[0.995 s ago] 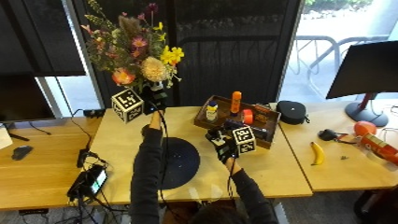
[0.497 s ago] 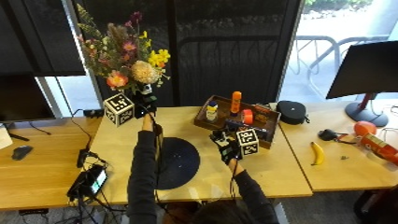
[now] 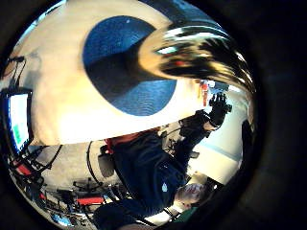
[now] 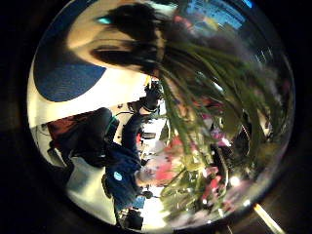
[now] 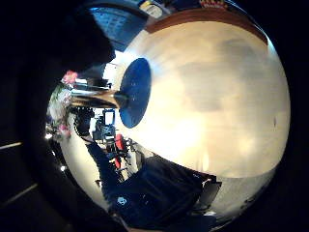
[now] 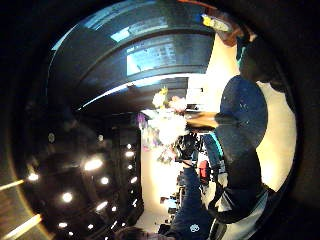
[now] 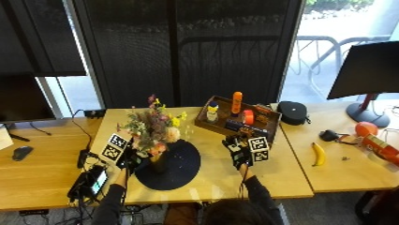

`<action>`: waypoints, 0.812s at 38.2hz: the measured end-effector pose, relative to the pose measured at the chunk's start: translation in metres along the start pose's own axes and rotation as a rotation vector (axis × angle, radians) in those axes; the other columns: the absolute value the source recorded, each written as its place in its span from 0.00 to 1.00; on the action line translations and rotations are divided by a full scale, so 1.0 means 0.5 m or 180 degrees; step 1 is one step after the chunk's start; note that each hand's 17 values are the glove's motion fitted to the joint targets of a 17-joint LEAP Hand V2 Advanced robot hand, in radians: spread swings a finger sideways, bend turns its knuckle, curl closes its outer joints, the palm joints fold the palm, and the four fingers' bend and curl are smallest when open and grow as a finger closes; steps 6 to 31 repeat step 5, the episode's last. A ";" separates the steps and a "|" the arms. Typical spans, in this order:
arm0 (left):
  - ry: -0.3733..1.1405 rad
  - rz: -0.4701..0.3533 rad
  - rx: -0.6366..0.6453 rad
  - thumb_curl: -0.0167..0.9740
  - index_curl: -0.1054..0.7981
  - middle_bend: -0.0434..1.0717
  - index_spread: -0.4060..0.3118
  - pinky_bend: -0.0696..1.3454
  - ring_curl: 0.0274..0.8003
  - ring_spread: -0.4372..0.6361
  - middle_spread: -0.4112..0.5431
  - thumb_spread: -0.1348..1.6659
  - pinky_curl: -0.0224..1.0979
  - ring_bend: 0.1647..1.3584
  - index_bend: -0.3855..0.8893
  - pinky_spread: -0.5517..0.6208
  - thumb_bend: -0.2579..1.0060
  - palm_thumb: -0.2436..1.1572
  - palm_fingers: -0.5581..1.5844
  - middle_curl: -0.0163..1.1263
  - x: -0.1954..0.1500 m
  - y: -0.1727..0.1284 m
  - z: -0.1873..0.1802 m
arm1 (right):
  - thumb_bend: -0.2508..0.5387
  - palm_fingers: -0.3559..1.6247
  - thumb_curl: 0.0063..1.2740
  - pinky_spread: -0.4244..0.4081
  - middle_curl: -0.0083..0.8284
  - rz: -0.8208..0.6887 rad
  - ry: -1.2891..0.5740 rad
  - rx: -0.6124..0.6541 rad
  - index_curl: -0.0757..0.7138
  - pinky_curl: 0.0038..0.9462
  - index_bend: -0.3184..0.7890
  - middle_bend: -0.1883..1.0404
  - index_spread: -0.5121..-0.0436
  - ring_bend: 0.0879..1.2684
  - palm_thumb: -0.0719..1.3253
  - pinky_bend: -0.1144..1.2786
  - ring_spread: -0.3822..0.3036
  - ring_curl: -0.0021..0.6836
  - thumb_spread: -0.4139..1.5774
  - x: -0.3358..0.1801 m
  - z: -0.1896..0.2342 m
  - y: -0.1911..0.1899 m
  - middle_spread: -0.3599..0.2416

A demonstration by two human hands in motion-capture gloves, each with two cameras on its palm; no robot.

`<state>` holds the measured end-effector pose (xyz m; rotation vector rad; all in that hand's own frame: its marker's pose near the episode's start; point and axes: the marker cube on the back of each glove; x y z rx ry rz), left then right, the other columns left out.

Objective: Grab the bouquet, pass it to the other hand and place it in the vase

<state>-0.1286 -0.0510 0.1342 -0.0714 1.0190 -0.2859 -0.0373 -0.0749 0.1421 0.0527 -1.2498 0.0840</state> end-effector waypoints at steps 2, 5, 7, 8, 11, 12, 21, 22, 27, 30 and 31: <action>-0.0111 0.0001 0.0032 0.46 0.54 0.29 0.68 0.40 0.44 0.65 0.64 0.60 0.39 0.40 0.31 0.71 0.20 0.68 0.13 0.38 -0.015 0.011 0.004 | 0.30 0.63 0.29 0.47 0.55 -0.0115 0.0208 0.0251 0.59 0.32 0.43 0.31 0.48 0.19 0.67 0.20 0.22 0.65 0.74 0.013 -0.009 -0.007 0.28; -0.0249 0.0022 0.0080 0.45 0.49 0.26 0.72 0.38 0.40 0.71 0.71 0.60 0.37 0.39 0.32 0.77 0.19 0.68 0.15 0.35 -0.019 0.025 0.003 | 0.30 0.63 0.29 0.47 0.55 -0.0394 0.0668 0.0729 0.59 0.31 0.43 0.31 0.48 0.19 0.67 0.20 0.22 0.65 0.74 0.025 -0.020 -0.020 0.29; -0.0249 0.0022 0.0080 0.45 0.49 0.26 0.72 0.38 0.40 0.71 0.71 0.60 0.37 0.39 0.32 0.77 0.19 0.68 0.15 0.35 -0.019 0.025 0.003 | 0.30 0.63 0.29 0.47 0.55 -0.0394 0.0668 0.0729 0.59 0.31 0.43 0.31 0.48 0.19 0.67 0.20 0.22 0.65 0.74 0.025 -0.020 -0.020 0.29; -0.0249 0.0022 0.0080 0.45 0.49 0.26 0.72 0.38 0.40 0.71 0.71 0.60 0.37 0.39 0.32 0.77 0.19 0.68 0.15 0.35 -0.019 0.025 0.003 | 0.30 0.63 0.29 0.47 0.55 -0.0394 0.0668 0.0729 0.59 0.31 0.43 0.31 0.48 0.19 0.67 0.20 0.22 0.65 0.74 0.025 -0.020 -0.020 0.29; -0.0249 0.0022 0.0080 0.45 0.49 0.26 0.72 0.38 0.40 0.71 0.71 0.60 0.37 0.39 0.32 0.77 0.19 0.68 0.15 0.35 -0.019 0.025 0.003 | 0.30 0.63 0.29 0.47 0.55 -0.0394 0.0668 0.0729 0.59 0.31 0.43 0.31 0.48 0.19 0.67 0.20 0.22 0.65 0.74 0.025 -0.020 -0.020 0.29; -0.0249 0.0022 0.0080 0.45 0.49 0.26 0.72 0.38 0.40 0.71 0.71 0.60 0.37 0.39 0.32 0.77 0.19 0.68 0.15 0.35 -0.019 0.025 0.003 | 0.30 0.63 0.29 0.47 0.55 -0.0394 0.0668 0.0729 0.59 0.31 0.43 0.31 0.48 0.19 0.67 0.20 0.22 0.65 0.74 0.025 -0.020 -0.020 0.29; -0.0249 0.0022 0.0080 0.45 0.49 0.26 0.72 0.38 0.40 0.71 0.71 0.60 0.37 0.39 0.32 0.77 0.19 0.68 0.15 0.35 -0.019 0.025 0.003 | 0.30 0.63 0.29 0.47 0.55 -0.0394 0.0668 0.0729 0.59 0.31 0.43 0.31 0.48 0.19 0.67 0.20 0.22 0.65 0.74 0.025 -0.020 -0.020 0.29; -0.0249 0.0022 0.0080 0.45 0.49 0.26 0.72 0.38 0.40 0.71 0.71 0.60 0.37 0.39 0.32 0.77 0.19 0.68 0.15 0.35 -0.019 0.025 0.003 | 0.30 0.63 0.29 0.47 0.55 -0.0394 0.0668 0.0729 0.59 0.31 0.43 0.31 0.48 0.19 0.67 0.20 0.22 0.65 0.74 0.025 -0.020 -0.020 0.29; -0.0249 0.0022 0.0080 0.45 0.49 0.26 0.72 0.38 0.40 0.71 0.71 0.60 0.37 0.39 0.32 0.77 0.19 0.68 0.15 0.35 -0.019 0.025 0.003 | 0.30 0.63 0.29 0.47 0.55 -0.0394 0.0668 0.0729 0.59 0.31 0.43 0.31 0.48 0.19 0.67 0.20 0.22 0.65 0.74 0.025 -0.020 -0.020 0.29; -0.0249 0.0022 0.0080 0.45 0.49 0.26 0.72 0.38 0.40 0.71 0.71 0.60 0.37 0.39 0.32 0.77 0.19 0.68 0.15 0.35 -0.019 0.025 0.003 | 0.30 0.63 0.29 0.47 0.55 -0.0394 0.0668 0.0729 0.59 0.31 0.43 0.31 0.48 0.19 0.67 0.20 0.22 0.65 0.74 0.025 -0.020 -0.020 0.29; -0.0249 0.0022 0.0080 0.45 0.49 0.26 0.72 0.38 0.40 0.71 0.71 0.60 0.37 0.39 0.32 0.77 0.19 0.68 0.15 0.35 -0.019 0.025 0.003 | 0.30 0.63 0.29 0.47 0.55 -0.0394 0.0668 0.0729 0.59 0.31 0.43 0.31 0.48 0.19 0.67 0.20 0.22 0.65 0.74 0.025 -0.020 -0.020 0.29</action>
